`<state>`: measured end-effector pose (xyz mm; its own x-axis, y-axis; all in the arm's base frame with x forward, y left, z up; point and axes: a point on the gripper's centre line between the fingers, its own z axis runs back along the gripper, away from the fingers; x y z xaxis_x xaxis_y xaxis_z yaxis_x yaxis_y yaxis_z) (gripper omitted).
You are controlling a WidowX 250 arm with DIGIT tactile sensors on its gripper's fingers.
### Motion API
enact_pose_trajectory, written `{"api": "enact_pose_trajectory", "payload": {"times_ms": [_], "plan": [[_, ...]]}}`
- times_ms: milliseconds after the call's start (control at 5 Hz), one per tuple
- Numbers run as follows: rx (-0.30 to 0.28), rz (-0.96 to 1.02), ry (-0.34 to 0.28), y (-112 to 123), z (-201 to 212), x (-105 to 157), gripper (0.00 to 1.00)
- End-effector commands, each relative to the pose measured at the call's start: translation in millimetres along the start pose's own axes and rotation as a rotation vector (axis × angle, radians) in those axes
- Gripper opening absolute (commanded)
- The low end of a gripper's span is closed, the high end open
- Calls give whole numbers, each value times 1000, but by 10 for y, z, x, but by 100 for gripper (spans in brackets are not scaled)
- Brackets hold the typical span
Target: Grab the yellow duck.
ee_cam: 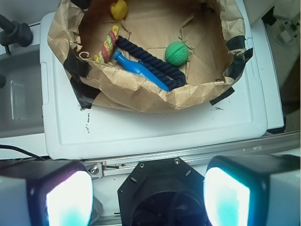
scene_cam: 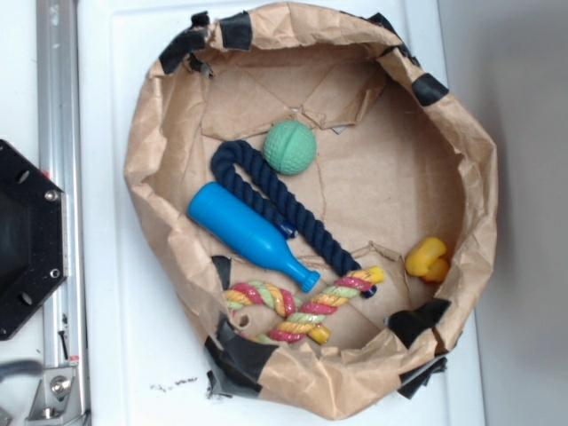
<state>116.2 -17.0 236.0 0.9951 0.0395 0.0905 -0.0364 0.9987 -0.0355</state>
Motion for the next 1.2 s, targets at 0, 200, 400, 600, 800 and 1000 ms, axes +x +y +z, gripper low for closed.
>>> {"api": "enact_pose_trajectory", "payload": {"times_ms": [0,200,400,600,800,1000], "plan": [[0,0,0,0,0,0,100],[-216,186,-271,309,-509,196,100],[-72,23,-384,513,-943,538,100],[-71,-41,-426,550,-1066,799,100],[-52,-103,-472,400,-979,1156,100],[-42,-93,-468,431,-1007,1475,100]]}}
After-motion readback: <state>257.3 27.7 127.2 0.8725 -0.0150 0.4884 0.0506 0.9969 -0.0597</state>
